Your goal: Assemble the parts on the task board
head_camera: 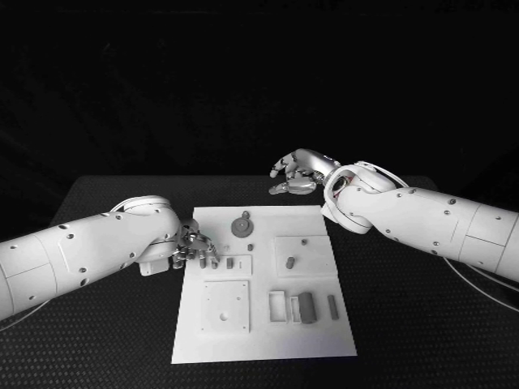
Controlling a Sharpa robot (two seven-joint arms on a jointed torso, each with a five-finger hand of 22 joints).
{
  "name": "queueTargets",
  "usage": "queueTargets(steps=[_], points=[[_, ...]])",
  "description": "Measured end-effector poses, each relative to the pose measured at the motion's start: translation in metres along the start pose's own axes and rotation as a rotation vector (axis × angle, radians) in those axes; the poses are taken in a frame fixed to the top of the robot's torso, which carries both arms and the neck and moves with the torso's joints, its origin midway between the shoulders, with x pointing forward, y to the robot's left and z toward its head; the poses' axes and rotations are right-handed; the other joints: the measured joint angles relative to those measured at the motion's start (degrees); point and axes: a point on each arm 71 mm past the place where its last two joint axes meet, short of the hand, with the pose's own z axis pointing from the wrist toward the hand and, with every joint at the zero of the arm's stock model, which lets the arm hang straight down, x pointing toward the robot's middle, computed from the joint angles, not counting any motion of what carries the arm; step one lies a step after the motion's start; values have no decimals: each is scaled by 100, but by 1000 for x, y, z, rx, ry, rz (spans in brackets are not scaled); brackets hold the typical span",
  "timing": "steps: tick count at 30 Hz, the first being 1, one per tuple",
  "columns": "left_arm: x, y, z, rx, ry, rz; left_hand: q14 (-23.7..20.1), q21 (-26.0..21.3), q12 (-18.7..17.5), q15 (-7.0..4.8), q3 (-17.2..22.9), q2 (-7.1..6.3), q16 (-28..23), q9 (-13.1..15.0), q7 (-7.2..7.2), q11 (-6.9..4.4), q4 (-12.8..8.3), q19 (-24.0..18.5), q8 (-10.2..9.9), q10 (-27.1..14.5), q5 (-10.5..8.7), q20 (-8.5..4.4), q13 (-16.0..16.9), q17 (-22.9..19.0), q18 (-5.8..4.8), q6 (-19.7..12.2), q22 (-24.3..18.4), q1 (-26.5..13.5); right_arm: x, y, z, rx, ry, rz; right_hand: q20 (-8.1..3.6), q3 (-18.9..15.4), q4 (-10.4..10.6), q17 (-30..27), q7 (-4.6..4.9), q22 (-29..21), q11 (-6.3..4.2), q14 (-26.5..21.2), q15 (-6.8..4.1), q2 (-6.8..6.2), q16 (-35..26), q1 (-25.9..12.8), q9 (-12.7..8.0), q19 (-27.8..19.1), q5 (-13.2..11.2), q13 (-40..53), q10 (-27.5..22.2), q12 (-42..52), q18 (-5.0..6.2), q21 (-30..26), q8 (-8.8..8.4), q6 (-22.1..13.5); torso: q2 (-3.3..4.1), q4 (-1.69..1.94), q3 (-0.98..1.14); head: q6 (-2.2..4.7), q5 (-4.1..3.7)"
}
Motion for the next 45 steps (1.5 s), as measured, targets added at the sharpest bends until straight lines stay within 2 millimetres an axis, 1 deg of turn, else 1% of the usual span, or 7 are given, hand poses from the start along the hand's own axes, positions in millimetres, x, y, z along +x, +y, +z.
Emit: queueTargets(steps=[8, 15, 21, 24, 29, 35, 45], points=[[-21, -1, -9, 76, -111, -122, -182, -182, -148, 100, -32, -47, -140, -68, 89, 149, -125, -193, -189, -195, 0, 51, -91, -87, -2, -327, -1, 47, -1, -3, -1, 6, -2, -2, 1, 0, 0, 0, 0, 0, 0, 0, 0, 0, 0, 0, 0, -1, 0, 0, 0, 0, 0, 0, 0, 0, -1, -1, 2, 38, -11], [-30, -3, -14, 183, -200, -220, -892, -930, -1044, 430, 89, -30, -1009, -88, 413, 406, -325, -1012, -284, -981, 0, 373, -620, -539, -6, -758, -342, 316, -2, -4, -1, 8, -2, -3, 2, 0, 0, 0, -1, 0, 0, 0, 0, 0, 0, 0, 0, -2, 0, 0, 0, 0, 0, 0, 0, -1, -2, 3, 3, 73, -23], [-33, -14, -17, 326, -250, -249, -1572, -1884, -2383, 1110, 417, 76, -2296, -233, 679, 785, -367, -1820, -369, -1689, 102, 1013, -1608, -1255, 2, -1019, -1002, 1608, -2, -5, -1, 11, -3, -4, 8, 0, 0, 0, -1, 0, 0, 0, 0, 0, 0, 0, 0, -7, 0, 1, 0, 0, 0, 0, 0, -1, -3, 7, 1, 101, -29], [-33, -21, -19, 403, -289, -230, -1488, -1987, -3140, 1194, 596, -81, -2440, -378, 659, 992, -373, -1733, -494, -1792, 102, 1148, -2190, -1351, 0, -1186, -1125, 2299, -2, -6, -1, 14, -4, -5, 9, 0, 0, 0, -1, 0, 0, 0, 0, 0, 0, 0, 0, -9, 0, 1, 0, 0, 0, 0, 0, -2, -2, 7, -2, 115, -30], [-27, -30, -18, 512, -375, -120, -1056, -1894, -4151, 1040, 513, -207, -2236, -599, 580, 1029, -402, -1250, -512, -1396, 101, 1002, -2924, -1225, 42, -1153, -1108, 2791, -2, -7, -1, 16, -4, -5, 10, 0, 0, 0, -5, 0, 0, 0, 0, 0, 0, 0, 0, -10, 0, 1, 0, 0, 0, 0, 0, -16, 2, 5, -7, 133, -37], [-15, -46, -15, 625, -466, 42, -577, -1599, -4558, 927, 454, -294, -1899, -704, 574, 1003, -393, -707, -544, -1237, 101, 861, -3148, -984, 90, -1097, -918, 2951, -2, -9, -1, 20, -5, -7, 11, 0, 0, 0, -5, 0, 0, 0, 0, 0, 0, 0, 0, -11, 0, -4, 0, 0, 0, 0, 0, -16, 7, -1, -8, 147, -53], [-2, -66, -11, 707, -525, 216, -181, -1275, -4936, 899, 341, -324, -1597, -836, 578, 986, -388, -313, -544, -985, 100, 811, -3326, -746, 90, -979, -588, 2980, -2, -10, 0, 23, -6, -8, 12, 0, 0, 0, -5, 0, 0, 0, 0, 0, 0, 0, 0, -12, 0, -4, 0, 0, 1, 0, 0, -17, 14, -9, -3, 155, -76]])
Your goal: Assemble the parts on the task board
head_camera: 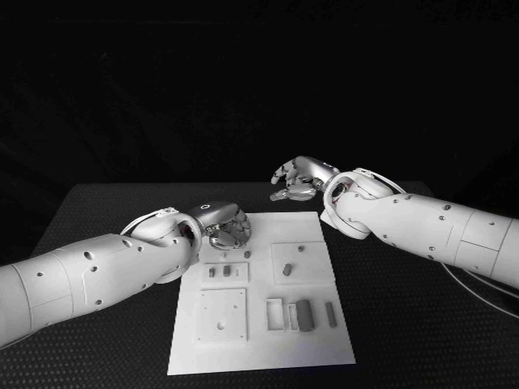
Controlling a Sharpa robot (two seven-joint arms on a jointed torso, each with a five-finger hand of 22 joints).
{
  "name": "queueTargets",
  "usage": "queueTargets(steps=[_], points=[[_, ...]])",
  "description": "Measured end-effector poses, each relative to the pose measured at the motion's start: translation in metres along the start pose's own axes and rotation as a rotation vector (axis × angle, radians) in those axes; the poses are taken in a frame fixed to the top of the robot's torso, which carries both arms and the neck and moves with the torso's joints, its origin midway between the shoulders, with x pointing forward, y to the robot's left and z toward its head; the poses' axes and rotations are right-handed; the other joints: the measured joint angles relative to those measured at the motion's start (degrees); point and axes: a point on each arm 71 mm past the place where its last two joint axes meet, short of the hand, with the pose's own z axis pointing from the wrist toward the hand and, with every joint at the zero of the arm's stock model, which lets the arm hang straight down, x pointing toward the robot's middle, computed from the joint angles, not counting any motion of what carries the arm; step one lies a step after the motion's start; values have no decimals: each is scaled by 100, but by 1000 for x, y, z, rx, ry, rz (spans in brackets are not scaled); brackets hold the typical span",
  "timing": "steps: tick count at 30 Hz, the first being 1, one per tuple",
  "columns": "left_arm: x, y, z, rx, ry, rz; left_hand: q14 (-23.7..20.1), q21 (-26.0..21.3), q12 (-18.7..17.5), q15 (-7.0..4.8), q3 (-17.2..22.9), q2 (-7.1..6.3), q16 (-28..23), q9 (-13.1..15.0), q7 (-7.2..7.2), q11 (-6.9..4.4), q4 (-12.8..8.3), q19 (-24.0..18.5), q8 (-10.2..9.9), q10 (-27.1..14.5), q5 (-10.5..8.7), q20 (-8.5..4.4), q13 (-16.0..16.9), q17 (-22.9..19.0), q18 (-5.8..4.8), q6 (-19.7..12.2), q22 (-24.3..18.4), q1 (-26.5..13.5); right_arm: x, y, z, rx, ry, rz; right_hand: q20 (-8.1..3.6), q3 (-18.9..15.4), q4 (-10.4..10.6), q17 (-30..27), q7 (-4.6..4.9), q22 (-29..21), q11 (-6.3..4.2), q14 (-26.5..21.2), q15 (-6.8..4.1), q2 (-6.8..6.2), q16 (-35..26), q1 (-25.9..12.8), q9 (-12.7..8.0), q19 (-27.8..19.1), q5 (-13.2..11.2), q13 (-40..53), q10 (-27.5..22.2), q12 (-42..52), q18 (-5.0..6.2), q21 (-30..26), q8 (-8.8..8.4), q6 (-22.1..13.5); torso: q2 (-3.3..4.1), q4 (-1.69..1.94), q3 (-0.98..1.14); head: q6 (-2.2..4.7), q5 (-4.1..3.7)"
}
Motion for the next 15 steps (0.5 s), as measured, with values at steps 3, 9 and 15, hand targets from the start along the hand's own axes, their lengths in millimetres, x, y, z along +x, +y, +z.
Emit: queueTargets(steps=[3, 9, 15], points=[[3, -2, 2, 15, 5, 30, 84, 119, -71, -20, -39, 23, 159, -31, 21, -14, -5, 124, 0, 113, 0, -1, -25, 86, 1, 62, 139, 23, 0, 0, 0, -1, 0, 0, 0, 0, 0, 0, 0, 0, 0, 0, 0, 0, 0, 0, 0, 0, 0, 0, 0, 0, -1, 0, 0, 0, 0, -2, 3, 0, -8], [11, -10, 9, 31, 36, 68, 132, 258, -201, -27, -57, 23, 350, -94, 20, -21, 10, 195, 0, 179, 0, -11, -74, 181, 0, 63, 336, 23, 0, 1, 0, -2, 1, 1, 7, 0, 0, 0, 1, 0, 0, 0, 0, 0, 0, 0, 0, -7, 0, 0, 0, 0, 0, 0, 0, -2, 2, -1, 4, -12, -30], [19, -8, 12, 17, 66, 110, 236, 331, -311, -30, -73, 23, 450, -133, 20, -29, -6, 293, -23, 231, 0, -21, -103, 218, 1, 63, 454, 23, 0, 1, 0, -4, 1, 1, -12, 0, 0, 0, -1, 0, 0, 0, 0, 0, 0, 0, 0, 13, 0, 0, 0, 0, 0, 0, 0, -7, 5, 0, 5, -23, -54]])
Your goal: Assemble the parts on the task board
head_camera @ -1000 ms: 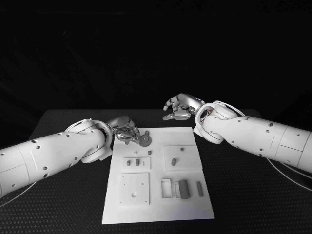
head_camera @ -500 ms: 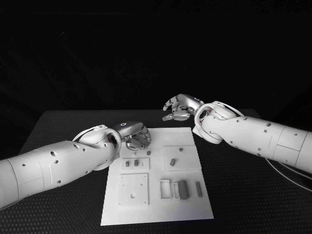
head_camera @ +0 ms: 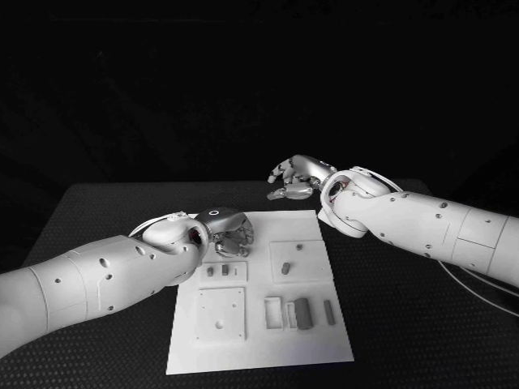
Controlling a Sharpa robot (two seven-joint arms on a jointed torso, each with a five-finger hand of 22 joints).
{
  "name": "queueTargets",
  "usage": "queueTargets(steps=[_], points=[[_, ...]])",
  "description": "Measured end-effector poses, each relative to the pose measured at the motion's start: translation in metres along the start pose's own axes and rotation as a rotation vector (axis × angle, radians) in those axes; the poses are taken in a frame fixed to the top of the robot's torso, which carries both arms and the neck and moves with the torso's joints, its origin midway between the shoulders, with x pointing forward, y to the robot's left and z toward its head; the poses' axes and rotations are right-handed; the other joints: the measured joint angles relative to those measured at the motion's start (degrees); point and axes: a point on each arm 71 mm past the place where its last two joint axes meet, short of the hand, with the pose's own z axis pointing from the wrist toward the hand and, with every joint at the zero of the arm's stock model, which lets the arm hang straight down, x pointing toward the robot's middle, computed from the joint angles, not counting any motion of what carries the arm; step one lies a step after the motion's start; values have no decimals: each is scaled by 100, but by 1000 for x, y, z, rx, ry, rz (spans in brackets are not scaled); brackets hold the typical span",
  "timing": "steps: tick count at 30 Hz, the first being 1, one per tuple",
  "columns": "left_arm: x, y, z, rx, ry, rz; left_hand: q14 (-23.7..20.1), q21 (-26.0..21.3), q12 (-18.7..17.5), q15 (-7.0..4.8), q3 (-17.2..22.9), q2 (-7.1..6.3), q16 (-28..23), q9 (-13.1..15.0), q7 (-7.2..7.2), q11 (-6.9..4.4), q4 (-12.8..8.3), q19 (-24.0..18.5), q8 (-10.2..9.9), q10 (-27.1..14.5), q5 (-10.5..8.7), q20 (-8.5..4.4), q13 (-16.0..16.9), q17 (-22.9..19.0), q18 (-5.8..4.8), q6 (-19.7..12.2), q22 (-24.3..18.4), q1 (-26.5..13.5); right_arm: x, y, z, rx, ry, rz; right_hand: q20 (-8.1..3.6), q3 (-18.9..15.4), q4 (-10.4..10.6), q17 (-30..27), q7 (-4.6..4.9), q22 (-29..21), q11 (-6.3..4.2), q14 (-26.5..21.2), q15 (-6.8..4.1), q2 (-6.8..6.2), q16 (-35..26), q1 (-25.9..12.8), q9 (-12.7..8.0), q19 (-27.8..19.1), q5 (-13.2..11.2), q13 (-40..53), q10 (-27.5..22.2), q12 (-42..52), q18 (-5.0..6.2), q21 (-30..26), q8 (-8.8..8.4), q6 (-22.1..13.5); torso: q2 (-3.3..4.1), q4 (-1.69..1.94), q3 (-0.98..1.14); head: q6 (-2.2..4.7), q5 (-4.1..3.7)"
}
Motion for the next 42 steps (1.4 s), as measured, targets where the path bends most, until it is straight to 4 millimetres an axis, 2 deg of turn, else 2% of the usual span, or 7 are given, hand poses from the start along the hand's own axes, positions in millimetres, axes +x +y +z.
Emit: queueTargets(steps=[7, 17, 18, 21, 35, 42], points=[[6, 1, 2, -16, 17, 38, 195, 201, -144, -10, -16, 0, 258, -79, 0, -10, 16, 251, -50, 12, 0, -10, -26, 87, -1, 0, 134, 0, 0, 1, 0, -1, 0, 1, 8, 0, 0, 0, 17, 0, 0, 0, 0, 0, 0, 0, 0, 9, 0, 0, 0, 0, -1, 0, 0, 15, 0, 2, -1, -26, -27], [9, 3, 3, -30, 28, 66, 336, 302, -267, 29, -15, 0, 327, -135, -15, -10, 16, 346, -49, 12, 0, 20, -67, 88, 4, -15, 134, 0, 1, 3, 0, -6, 2, 2, 8, 0, 0, 0, 22, 0, 0, 0, 0, 0, 0, 0, 0, 9, 0, 1, 0, 0, 0, 0, 0, 9, -5, 11, -2, -68, -49], [10, 3, 4, -33, 30, 67, 361, 320, -279, 28, -15, 0, 330, -139, -21, -8, 16, 372, -49, 9, 0, 30, -74, 88, 41, -21, 134, 0, 1, 3, 0, -6, 2, 2, 9, 0, 0, 0, 22, 0, 0, 0, 0, 0, 0, 0, 0, 9, 0, 1, 0, 0, -1, 0, 0, 9, -5, 11, -3, -72, -49], [12, 5, 4, -41, 37, 69, 435, 378, -303, 26, -15, 34, 389, -154, -21, 2, 16, 435, -49, -1, 0, 29, -79, 82, 46, -22, 133, -34, 1, 3, 0, -7, 2, 3, 9, 0, 0, 0, 22, 0, 0, 0, 0, 0, 0, 0, 0, 9, 0, 1, 0, 0, 0, 0, 0, 9, -5, 10, -5, -75, -61], [16, 5, 7, -51, 50, 73, 492, 428, -327, 21, -15, 61, 389, -172, -21, 49, 15, 464, -49, 47, 0, 42, -84, 64, 55, -22, 132, -61, 2, 5, 0, -12, 4, 4, 10, 0, 0, 0, 22, 0, 0, 0, 0, 0, 0, 0, 0, 7, 0, -2, 0, 0, -1, 0, 0, 7, -5, 8, -9, -108, -73], [21, 3, 9, -50, 56, 69, 504, 442, -327, 10, -15, 84, 412, -181, 0, 30, 16, 486, -48, 72, 21, 21, -84, 57, 57, -1, 132, -84, 2, 6, 0, -15, 5, 6, 11, 0, 0, 0, 21, 0, 0, 0, 0, 0, 0, 0, 0, 6, 0, -4, 0, 0, -1, 0, 0, 7, -8, 9, -6, -121, -74]])
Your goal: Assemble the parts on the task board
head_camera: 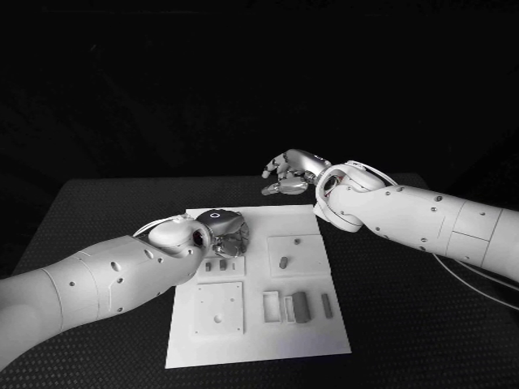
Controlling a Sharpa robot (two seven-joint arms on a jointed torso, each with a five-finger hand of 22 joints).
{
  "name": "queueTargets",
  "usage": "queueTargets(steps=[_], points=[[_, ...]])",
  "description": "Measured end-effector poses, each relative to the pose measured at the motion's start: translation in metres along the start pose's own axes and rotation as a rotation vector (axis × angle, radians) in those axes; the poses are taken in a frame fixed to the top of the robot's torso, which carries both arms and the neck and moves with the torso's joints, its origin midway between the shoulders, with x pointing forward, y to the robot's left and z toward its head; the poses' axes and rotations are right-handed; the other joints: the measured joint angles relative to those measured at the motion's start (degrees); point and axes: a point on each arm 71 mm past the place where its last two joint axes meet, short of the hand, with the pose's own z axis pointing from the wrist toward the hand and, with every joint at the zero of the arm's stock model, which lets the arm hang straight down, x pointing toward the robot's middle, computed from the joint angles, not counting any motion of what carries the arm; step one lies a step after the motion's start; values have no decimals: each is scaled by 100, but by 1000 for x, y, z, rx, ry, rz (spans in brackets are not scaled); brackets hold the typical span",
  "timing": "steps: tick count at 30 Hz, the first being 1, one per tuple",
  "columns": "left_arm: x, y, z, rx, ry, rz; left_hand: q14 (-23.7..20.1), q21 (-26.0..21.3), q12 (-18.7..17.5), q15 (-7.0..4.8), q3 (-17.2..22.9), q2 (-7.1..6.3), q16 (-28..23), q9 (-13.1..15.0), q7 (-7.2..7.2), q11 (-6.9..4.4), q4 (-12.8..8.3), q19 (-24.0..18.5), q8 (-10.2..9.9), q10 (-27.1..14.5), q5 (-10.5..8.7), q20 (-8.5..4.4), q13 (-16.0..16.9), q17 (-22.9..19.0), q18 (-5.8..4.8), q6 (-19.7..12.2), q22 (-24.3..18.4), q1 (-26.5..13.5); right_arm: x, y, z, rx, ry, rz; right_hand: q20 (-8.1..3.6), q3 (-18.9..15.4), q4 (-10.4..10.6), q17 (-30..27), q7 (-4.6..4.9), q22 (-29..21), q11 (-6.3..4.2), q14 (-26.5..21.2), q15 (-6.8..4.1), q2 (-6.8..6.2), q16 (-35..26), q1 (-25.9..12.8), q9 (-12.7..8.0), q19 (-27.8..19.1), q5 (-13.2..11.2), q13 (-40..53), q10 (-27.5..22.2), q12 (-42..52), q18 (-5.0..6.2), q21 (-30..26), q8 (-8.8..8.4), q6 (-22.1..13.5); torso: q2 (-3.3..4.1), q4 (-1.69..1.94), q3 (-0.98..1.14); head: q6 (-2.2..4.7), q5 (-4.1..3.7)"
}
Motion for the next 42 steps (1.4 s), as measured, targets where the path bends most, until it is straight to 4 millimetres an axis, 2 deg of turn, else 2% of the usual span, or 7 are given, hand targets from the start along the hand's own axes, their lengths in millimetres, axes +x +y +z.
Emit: queueTargets(steps=[42], points=[[1, -3, 9, -3, -6, 1, 119, 114, -23, -41, 48, 56, 21, -24, 22, -42, 17, 79, 51, 166, -3, -21, 28, -29, 25, 102, 3, -57, 1, 2, 0, -5, 2, 2, 3, 0, 0, 0, -4, 0, 0, 0, 0, 0, 0, 0, 0, -3, 0, 2, 0, 0, 0, 0, 0, -7, 0, -2, 4, -52, -49]])
